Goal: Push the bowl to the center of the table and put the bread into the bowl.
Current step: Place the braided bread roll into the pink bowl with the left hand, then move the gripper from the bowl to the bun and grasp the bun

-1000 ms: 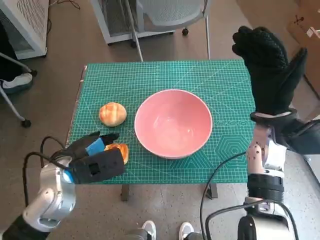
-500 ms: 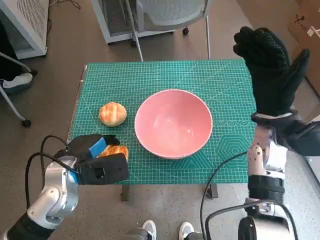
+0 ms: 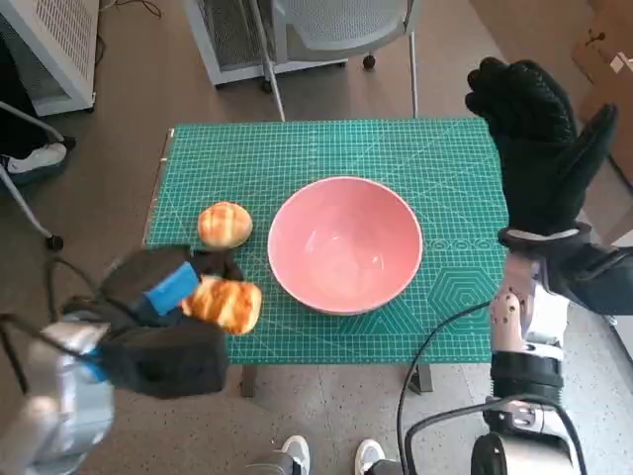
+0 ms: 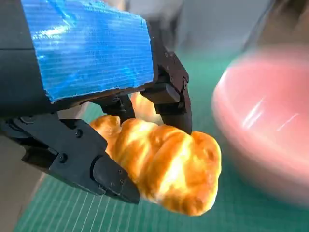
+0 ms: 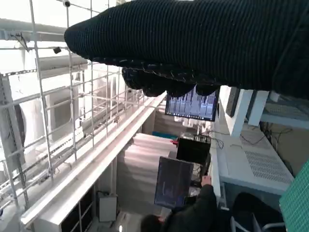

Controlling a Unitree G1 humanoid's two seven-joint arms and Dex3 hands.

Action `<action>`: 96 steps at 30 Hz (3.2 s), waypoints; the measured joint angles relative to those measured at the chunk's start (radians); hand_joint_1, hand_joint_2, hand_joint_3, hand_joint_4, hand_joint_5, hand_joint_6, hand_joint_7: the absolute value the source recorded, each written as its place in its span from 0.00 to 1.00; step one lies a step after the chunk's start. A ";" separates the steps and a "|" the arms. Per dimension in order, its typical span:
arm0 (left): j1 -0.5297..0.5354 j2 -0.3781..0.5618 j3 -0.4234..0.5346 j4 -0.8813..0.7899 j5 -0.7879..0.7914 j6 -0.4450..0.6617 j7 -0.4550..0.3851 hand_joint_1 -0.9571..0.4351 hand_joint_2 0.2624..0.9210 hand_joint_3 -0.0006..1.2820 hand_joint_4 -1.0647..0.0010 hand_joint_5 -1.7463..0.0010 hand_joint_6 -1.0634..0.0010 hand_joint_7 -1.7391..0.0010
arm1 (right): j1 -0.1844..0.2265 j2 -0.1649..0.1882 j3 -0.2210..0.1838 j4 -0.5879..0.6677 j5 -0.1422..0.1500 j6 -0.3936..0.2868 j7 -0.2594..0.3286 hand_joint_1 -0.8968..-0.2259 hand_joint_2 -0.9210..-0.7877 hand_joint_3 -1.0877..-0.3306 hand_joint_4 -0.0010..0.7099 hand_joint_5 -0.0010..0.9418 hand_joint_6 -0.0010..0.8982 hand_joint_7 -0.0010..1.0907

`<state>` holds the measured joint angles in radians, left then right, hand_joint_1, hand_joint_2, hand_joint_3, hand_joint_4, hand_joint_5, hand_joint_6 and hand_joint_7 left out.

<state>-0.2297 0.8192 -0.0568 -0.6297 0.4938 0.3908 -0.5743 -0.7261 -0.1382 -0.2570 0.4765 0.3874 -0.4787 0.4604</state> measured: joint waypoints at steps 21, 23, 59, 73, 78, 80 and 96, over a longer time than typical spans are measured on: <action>-0.348 -0.081 0.020 0.312 -0.120 -0.651 0.161 0.69 0.92 0.00 0.22 0.45 0.19 0.44 | 0.002 0.000 0.004 0.021 -0.003 -0.013 0.000 0.46 0.00 0.65 0.56 0.00 0.48 0.01; -0.379 -0.095 -0.009 0.383 -0.118 -0.716 0.166 0.69 0.93 0.00 0.24 0.44 0.21 0.43 | 0.002 0.000 0.004 0.020 -0.002 -0.014 0.000 0.46 0.00 0.64 0.56 0.00 0.48 0.01; -0.781 -0.289 -0.437 1.481 0.412 -1.234 0.722 0.55 0.91 0.05 0.59 0.80 0.52 0.63 | 0.082 0.004 0.013 -0.056 -0.030 -0.040 -0.046 0.49 0.00 0.58 0.57 0.00 0.47 0.01; -0.781 -0.323 -0.449 1.517 0.396 -1.131 0.642 0.27 0.98 0.02 0.92 1.00 0.82 1.00 | 0.085 0.006 0.013 -0.059 -0.038 -0.050 -0.062 0.47 0.00 0.58 0.57 0.00 0.47 0.00; -0.781 -0.322 -0.454 1.516 0.403 -1.115 0.673 0.22 1.00 0.04 0.96 1.00 0.84 1.00 | 0.085 0.006 0.013 -0.051 -0.038 -0.055 -0.063 0.47 0.00 0.59 0.57 0.00 0.47 0.00; -0.781 -0.321 -0.455 1.516 0.403 -1.115 0.684 0.21 1.00 0.04 0.97 1.00 0.84 1.00 | 0.085 0.006 0.013 -0.046 -0.038 -0.056 -0.063 0.47 0.00 0.59 0.57 0.00 0.47 0.00; -0.782 -0.275 -0.428 1.566 0.347 -1.198 0.735 0.16 1.00 0.11 0.97 0.99 0.81 0.99 | 0.084 0.012 0.016 -0.038 -0.032 -0.057 -0.061 0.47 0.00 0.59 0.57 0.00 0.48 0.01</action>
<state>-1.0115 0.5443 -0.4851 0.9362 0.8412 -0.8070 0.1603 -0.6422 -0.1262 -0.2408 0.4386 0.3555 -0.5355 0.3993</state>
